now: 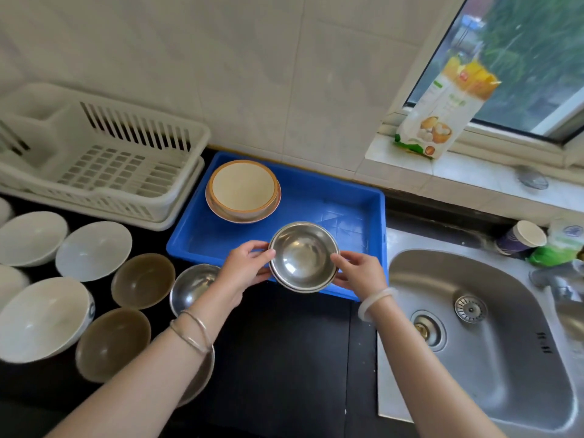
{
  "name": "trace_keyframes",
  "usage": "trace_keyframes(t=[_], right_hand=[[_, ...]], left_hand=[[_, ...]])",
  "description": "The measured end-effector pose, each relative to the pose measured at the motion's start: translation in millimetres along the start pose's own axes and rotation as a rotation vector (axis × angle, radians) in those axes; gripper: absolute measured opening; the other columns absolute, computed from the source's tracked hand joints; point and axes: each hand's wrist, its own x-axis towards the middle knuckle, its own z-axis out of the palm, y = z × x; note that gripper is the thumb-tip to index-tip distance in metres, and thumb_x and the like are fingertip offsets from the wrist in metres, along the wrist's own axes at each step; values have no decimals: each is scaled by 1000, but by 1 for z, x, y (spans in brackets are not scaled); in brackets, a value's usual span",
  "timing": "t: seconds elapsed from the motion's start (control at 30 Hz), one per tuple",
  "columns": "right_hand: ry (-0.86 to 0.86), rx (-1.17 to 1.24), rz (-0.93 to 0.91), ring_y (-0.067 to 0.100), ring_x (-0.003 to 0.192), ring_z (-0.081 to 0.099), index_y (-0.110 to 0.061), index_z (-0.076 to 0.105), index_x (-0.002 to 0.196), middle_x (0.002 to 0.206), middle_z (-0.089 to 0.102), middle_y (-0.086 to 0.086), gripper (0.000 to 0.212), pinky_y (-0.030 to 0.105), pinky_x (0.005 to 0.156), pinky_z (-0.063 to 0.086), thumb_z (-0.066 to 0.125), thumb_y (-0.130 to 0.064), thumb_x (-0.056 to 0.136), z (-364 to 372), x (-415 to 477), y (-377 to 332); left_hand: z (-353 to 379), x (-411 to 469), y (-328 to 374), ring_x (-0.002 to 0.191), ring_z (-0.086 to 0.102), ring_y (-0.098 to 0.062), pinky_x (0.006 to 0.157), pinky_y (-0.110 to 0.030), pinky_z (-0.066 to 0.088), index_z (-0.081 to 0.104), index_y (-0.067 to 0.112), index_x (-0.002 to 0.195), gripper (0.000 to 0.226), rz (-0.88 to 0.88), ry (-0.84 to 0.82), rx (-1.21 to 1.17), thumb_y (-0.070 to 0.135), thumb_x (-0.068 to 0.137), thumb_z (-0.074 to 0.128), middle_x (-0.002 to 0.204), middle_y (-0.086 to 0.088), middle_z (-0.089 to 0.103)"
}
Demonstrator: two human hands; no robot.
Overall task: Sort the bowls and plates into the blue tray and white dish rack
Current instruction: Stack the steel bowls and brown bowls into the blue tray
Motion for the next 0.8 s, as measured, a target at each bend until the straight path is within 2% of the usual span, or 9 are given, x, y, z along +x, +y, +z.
trace_keyframes(t=[0.1,0.2,0.27,0.4,0.5,0.63,0.73,0.8], right_hand=[[-26,7,33,19,62,67,-7,66,103,86,66,9,20,20,57,57,64,-19,87,1,26,-16],[-40,13,93,19,64,66,-5,65,107,90,65,12,23,23,60,58,62,-18,89,7,53,-19],[-39,26,134,21,65,64,-4,64,109,93,64,14,24,24,62,58,61,-17,89,12,70,-17],[-20,64,183,22,64,64,-4,64,109,93,64,14,24,20,53,57,61,-17,89,22,92,-12],[-6,71,200,21,61,62,-4,64,108,92,64,13,22,18,49,55,59,-16,90,27,102,-10],[-13,91,221,14,48,59,-7,61,102,78,59,4,13,16,42,51,56,-15,92,32,109,-9],[-28,134,235,17,59,61,-10,60,102,83,61,4,13,20,50,56,54,-17,93,31,111,-7],[-40,206,252,21,67,63,-9,60,106,88,62,6,16,24,58,58,53,-16,94,31,111,-2]], left_hand=[[13,21,17,72,63,-14,61,-26,56,58,20,94,4,-15,12,-7,19,90,57,88,1,63],[26,44,20,73,60,-14,58,-29,55,56,15,106,14,-75,31,-50,17,93,53,95,-2,59],[32,60,18,74,59,-16,59,-31,53,55,14,107,14,-108,52,-70,15,93,52,99,-4,58],[35,88,14,87,58,-22,60,-32,52,55,13,108,15,-134,64,-73,15,94,51,107,-7,58],[35,103,10,86,58,-21,57,-29,51,55,13,111,18,-133,43,-73,15,94,50,107,-7,59],[36,116,2,89,58,-21,59,-27,50,57,13,108,15,-133,33,-111,12,94,50,105,-7,60],[34,121,-3,94,58,-21,66,-27,51,57,9,112,20,-145,21,-193,12,93,52,104,-8,61],[33,122,-7,96,59,-24,75,-32,52,54,8,115,23,-210,-1,-262,12,93,52,99,-8,62]])
